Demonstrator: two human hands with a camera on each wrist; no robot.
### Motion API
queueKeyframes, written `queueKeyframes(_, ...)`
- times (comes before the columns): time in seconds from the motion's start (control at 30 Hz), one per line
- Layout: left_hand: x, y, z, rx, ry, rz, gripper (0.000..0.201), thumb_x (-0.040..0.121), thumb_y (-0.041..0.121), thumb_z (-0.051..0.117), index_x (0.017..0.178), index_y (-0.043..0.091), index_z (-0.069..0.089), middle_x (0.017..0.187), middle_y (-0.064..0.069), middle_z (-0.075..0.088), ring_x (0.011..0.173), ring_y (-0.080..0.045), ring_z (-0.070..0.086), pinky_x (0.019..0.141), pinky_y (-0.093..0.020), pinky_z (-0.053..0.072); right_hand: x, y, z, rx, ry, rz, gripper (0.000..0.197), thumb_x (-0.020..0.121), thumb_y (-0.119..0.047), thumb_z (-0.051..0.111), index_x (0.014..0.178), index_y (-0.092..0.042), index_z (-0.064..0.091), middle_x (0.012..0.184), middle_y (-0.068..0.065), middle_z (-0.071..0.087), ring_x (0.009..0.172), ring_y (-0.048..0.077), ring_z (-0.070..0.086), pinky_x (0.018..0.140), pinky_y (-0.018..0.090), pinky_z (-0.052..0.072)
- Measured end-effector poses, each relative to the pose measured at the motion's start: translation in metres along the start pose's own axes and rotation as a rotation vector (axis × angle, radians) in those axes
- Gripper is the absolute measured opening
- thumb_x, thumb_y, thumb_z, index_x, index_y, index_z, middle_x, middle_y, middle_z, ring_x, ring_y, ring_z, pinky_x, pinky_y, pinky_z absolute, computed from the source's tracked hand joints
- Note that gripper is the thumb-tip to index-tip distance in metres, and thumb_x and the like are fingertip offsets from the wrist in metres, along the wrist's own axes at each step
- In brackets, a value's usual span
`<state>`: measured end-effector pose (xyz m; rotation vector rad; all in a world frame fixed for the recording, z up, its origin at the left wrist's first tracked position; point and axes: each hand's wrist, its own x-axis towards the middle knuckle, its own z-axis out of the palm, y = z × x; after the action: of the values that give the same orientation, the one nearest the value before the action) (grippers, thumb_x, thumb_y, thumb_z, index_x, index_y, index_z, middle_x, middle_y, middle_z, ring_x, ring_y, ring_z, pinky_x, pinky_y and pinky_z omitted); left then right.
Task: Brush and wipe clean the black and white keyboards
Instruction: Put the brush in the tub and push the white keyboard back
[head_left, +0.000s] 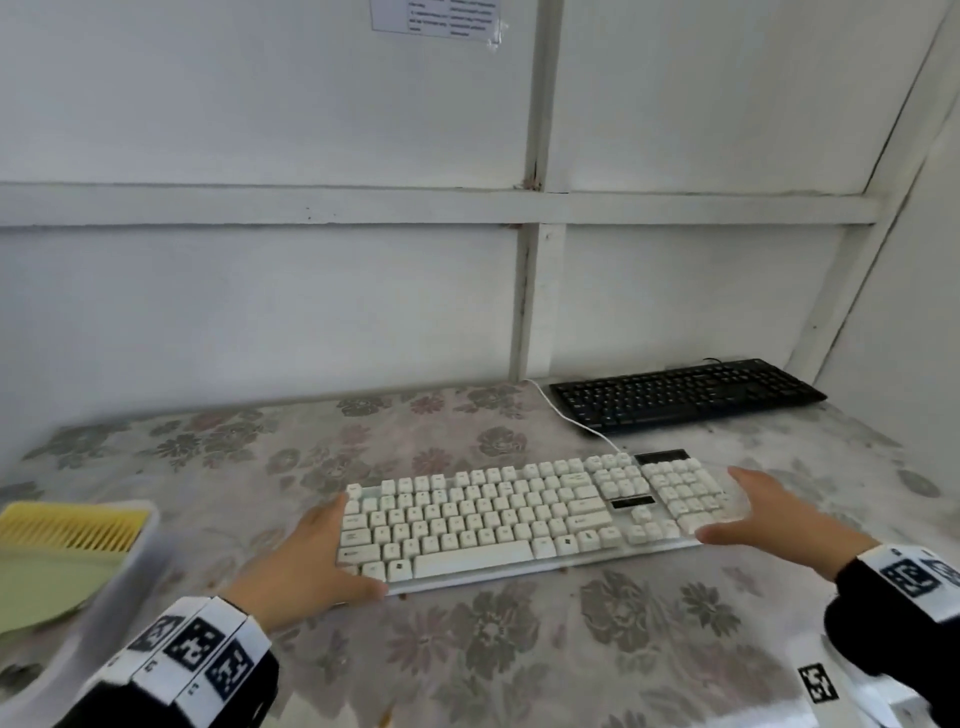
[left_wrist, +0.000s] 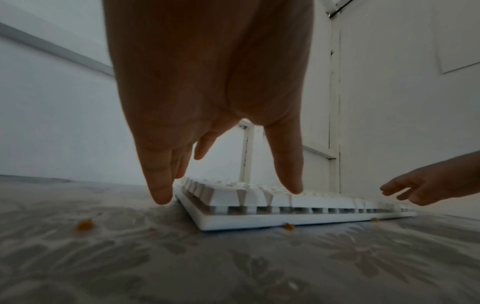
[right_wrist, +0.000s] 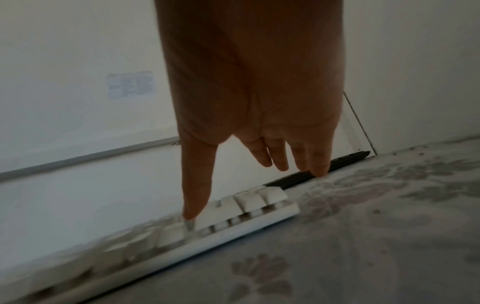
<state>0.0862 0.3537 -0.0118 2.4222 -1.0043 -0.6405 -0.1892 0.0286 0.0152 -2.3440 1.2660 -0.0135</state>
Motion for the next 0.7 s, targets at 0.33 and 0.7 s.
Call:
queueKeyframes(0.33,0.0,0.025,0.019,-0.036,0.079,-0.13,0.103,0.059,0.035,0.08,0.142,0.027,0.02,0.136,0.008,0.043,0.11,-0.007,0.044,0.099,-0.027,0.04,0.026,0.018,-0.005,0.086,-0.209,-0.054,0.103,0.067,-0.034,0.083,0.147,-0.009,0.024,0.147,0.007,0.035,0.114,0.015,0.042,0.088,0.022,0.033)
queueKeyframes(0.7,0.003,0.014,0.018,-0.024,0.122,-0.177,0.091,0.071,0.024,0.076,0.144,0.024,0.022,0.137,0.005,0.047,0.117,-0.013,0.049,0.096,-0.023,0.037,0.047,0.021,-0.003,0.13,-0.163,-0.096,0.058,0.058,-0.028,0.089,0.103,-0.018,0.054,0.1,-0.007,0.062,0.087,0.006,0.056,0.068,0.02,0.04)
